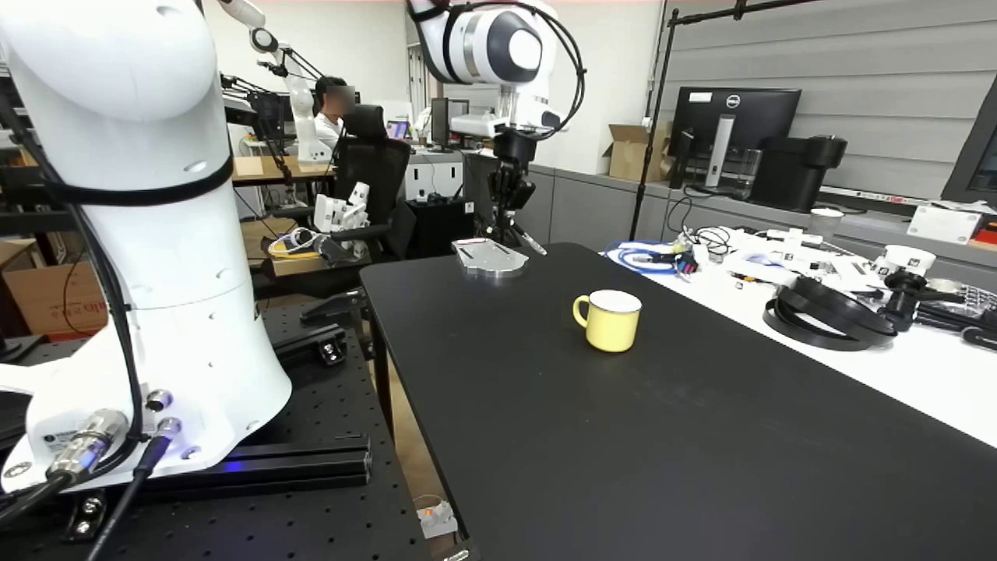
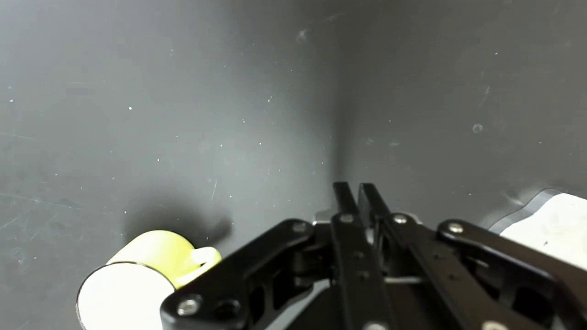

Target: Pick the marker from the cup and put it on the table

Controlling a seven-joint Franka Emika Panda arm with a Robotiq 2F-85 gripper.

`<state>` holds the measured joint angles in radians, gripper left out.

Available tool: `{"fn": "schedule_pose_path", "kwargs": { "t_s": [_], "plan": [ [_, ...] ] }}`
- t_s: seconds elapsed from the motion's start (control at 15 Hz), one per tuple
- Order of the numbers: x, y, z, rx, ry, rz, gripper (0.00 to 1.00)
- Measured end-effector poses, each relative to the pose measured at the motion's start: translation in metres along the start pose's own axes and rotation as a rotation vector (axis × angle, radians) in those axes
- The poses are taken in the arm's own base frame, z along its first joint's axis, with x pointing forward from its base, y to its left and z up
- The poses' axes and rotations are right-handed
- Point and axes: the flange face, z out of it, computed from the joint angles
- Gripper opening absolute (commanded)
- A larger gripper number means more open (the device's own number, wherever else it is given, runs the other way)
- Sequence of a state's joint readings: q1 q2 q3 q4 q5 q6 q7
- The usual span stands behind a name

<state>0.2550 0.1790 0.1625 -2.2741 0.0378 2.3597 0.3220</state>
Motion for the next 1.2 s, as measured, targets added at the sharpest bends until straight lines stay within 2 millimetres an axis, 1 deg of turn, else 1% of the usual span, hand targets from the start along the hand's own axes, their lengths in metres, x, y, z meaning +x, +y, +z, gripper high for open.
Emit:
{"fn": "schedule_pose_path", "kwargs": {
  "t_s": [0.27,0.47,0.8,1.0,1.2],
  "plan": [
    [-0.016,0.006,0.039,-0.009,0.013,0.012,0.02],
    [-0.024,0.003,0.070,-0.031,0.004,0.021,0.02],
    [-0.031,-0.002,0.115,-0.069,-0.028,0.053,0.02],
    [-0.035,-0.002,0.133,-0.090,-0.052,0.072,0.02],
    [-0.038,-0.003,0.142,-0.106,-0.072,0.083,0.02]
  ]
}}
